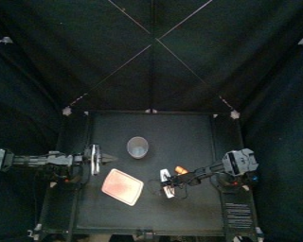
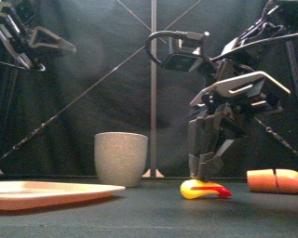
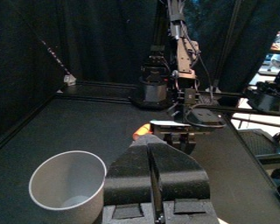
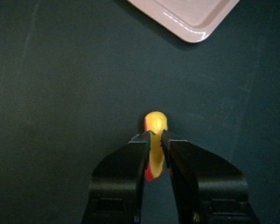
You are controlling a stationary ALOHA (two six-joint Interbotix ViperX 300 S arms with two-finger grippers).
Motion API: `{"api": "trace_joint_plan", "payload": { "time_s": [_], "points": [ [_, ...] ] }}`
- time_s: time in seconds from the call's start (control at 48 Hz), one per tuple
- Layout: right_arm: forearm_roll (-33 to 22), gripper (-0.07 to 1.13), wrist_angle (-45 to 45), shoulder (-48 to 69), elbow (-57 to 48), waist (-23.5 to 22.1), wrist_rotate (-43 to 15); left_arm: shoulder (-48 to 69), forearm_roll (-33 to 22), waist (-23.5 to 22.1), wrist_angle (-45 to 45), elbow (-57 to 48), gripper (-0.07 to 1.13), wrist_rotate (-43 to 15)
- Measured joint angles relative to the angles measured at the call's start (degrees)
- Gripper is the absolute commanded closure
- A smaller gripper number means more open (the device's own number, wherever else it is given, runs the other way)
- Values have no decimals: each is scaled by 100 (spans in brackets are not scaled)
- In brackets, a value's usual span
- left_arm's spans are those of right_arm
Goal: Pick the shrimp then place it on the pink plate
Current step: Drop shrimp on the pink plate and return to neutral
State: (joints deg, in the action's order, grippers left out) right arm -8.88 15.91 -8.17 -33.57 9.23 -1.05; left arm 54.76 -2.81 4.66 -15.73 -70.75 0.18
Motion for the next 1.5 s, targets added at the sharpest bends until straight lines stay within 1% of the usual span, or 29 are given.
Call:
{"api": "trace_joint_plan", "payload": {
  "time_s": [0.104, 0.292, 0.5, 0.646, 0.833, 0.938, 1.062, 1.271, 1.396, 1.5],
  "points": [
    [255, 38, 0, 9, 62, 0, 18, 0, 9, 0, -9, -9, 95, 0],
    [325, 26, 0, -70, 88, -9, 9, 0, 0, 0, -53, -9, 95, -9],
    [343, 26, 0, -272, 88, -9, 0, 0, 0, -9, -62, -9, 95, 0],
    [369, 30, 9, -316, 97, -26, 0, 0, 0, 0, -70, -9, 95, -9],
    [360, 45, 18, -325, 105, -26, 0, 0, 0, 0, -70, -18, 95, 0],
    [343, 48, 18, -325, 149, -35, 9, 0, 0, -9, -70, -35, 95, -9],
    [229, 49, 18, -325, 334, -35, 18, 9, 0, -9, -70, -44, 95, -9],
    [-308, 49, 9, -369, 1125, -88, 35, 0, 0, 0, -88, -44, 95, -9],
    [-650, 48, 0, -747, 1705, -185, 18, 0, 0, -9, -105, -44, 95, -9],
    [-738, 47, -9, -1055, 2048, -237, 9, 0, 0, 0, -114, -62, 95, -9]
  ]
}}
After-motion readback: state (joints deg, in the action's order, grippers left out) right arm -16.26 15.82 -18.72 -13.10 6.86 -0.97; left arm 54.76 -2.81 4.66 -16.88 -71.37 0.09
